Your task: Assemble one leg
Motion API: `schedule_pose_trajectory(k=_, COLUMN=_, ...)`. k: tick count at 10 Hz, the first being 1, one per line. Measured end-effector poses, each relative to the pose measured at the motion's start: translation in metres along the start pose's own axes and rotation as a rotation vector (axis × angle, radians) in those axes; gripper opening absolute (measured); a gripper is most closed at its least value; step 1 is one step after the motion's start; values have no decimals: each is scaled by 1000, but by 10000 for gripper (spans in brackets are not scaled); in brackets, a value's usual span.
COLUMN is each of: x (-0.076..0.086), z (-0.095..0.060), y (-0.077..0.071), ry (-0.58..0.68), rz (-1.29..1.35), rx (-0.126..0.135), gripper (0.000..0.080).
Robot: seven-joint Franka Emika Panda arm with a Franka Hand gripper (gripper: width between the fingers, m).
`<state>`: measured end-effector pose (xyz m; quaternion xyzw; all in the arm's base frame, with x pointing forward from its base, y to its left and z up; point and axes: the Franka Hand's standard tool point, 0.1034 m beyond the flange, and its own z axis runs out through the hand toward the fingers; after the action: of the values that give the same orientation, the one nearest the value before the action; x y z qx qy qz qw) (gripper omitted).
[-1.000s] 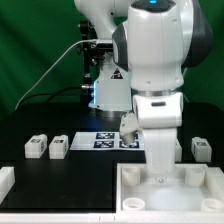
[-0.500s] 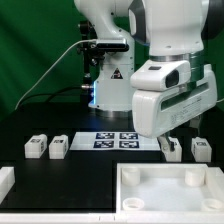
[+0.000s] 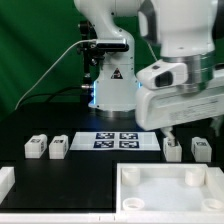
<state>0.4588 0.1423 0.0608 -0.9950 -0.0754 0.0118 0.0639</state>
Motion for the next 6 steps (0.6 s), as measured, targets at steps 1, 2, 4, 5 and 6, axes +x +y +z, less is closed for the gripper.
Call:
schedule_pose_trajectory(k=1, x=-7, z=3, y=-12, ry=-11, rz=84, rx=-1, gripper=649)
schedule_pose_trajectory(k=2, x=-11, z=6, y=-18, ry=-15, rz=154, rx=-1, gripper=649)
schedule_pose_trajectory(k=4, x=-12, z=5, y=-15, ry=-57, rz=140, rx=-3, gripper=649)
schedule_pose_trajectory(k=5, x=-11, z=5, y=-15, ry=-64, rz=140, rx=-3, gripper=649)
schedule_pose_trajectory(k=6, x=-14, z=5, y=-15, ry=-108, rz=135, rx=-6, gripper=649)
